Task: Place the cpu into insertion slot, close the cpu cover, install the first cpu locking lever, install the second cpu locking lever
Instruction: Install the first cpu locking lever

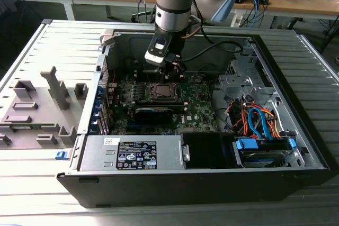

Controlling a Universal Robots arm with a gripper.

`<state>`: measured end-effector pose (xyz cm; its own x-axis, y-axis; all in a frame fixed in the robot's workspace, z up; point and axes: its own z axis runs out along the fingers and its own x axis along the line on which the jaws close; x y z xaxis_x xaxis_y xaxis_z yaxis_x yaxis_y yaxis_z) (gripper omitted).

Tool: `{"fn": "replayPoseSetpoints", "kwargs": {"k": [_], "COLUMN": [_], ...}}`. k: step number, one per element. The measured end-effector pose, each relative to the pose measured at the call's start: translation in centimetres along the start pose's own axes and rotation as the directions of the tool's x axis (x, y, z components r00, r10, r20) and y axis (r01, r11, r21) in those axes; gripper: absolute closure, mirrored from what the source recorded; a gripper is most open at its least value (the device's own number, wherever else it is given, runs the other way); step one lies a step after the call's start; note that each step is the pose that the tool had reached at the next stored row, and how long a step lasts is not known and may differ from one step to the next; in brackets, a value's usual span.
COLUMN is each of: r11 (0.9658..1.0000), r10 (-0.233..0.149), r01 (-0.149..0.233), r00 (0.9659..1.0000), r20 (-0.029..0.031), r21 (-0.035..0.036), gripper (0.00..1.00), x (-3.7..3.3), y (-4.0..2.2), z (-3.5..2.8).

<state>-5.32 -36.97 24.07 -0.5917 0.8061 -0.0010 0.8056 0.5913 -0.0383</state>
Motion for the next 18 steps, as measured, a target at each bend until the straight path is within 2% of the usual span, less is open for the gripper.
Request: {"fn": "replayPoseSetpoints", "kwargs": {"k": [18], "r11": [0.9976], "r10": [-0.069], "r01": [0.069], "r00": [0.9976], "r20": [0.0026], "r21": [0.0001], "gripper": [0.89], "x": [0.0], "y": [0.0], "z": [0.0]}}
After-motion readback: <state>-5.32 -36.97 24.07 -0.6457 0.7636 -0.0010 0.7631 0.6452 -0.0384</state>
